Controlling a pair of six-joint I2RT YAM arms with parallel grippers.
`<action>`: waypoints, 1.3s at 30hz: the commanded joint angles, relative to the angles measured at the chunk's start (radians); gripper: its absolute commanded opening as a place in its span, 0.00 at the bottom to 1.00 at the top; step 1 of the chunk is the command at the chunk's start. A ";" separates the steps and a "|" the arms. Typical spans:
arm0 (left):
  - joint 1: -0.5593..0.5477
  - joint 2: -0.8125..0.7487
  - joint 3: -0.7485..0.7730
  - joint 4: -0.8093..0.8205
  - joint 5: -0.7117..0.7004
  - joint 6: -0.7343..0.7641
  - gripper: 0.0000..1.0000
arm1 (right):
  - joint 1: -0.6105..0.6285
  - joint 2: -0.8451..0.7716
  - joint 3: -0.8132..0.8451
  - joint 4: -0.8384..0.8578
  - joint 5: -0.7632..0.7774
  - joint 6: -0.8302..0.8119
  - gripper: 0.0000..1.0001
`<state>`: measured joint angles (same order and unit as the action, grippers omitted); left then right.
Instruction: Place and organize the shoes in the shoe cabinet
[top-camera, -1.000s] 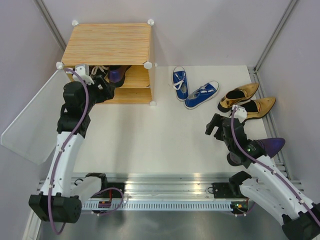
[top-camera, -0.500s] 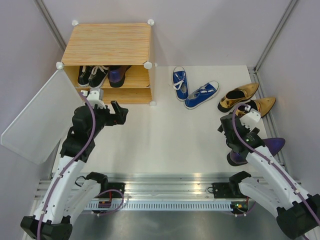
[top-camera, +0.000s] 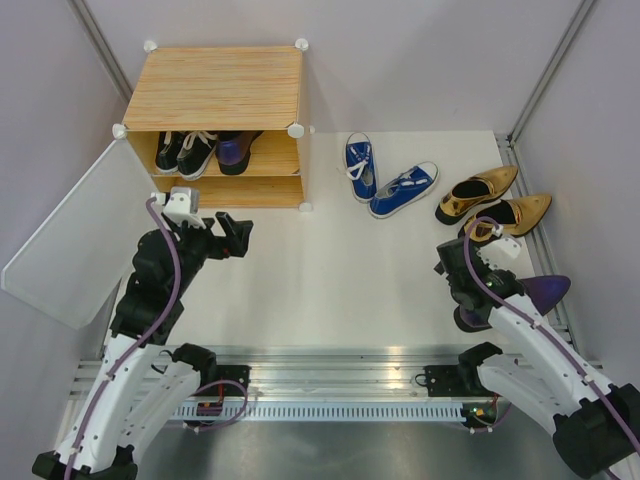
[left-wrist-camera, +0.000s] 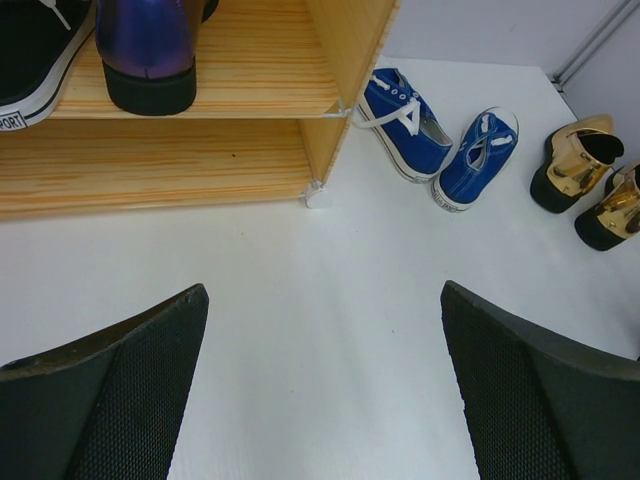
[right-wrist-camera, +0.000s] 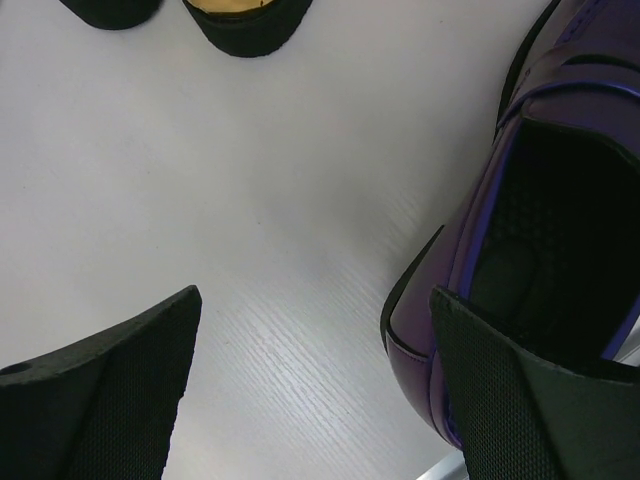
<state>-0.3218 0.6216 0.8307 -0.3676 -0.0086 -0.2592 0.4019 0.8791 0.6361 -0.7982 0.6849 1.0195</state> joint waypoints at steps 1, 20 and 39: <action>-0.014 -0.016 -0.007 0.021 -0.037 0.040 0.99 | -0.003 -0.023 -0.035 -0.016 -0.028 0.054 0.98; -0.023 -0.025 -0.010 0.021 -0.044 0.046 0.99 | -0.003 -0.088 0.083 -0.162 -0.044 0.082 0.94; -0.028 -0.029 -0.010 0.021 -0.028 0.041 1.00 | -0.003 -0.037 -0.019 -0.164 -0.122 0.218 0.76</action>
<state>-0.3447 0.6010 0.8230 -0.3668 -0.0433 -0.2443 0.3985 0.8501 0.6502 -1.0348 0.6285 1.2057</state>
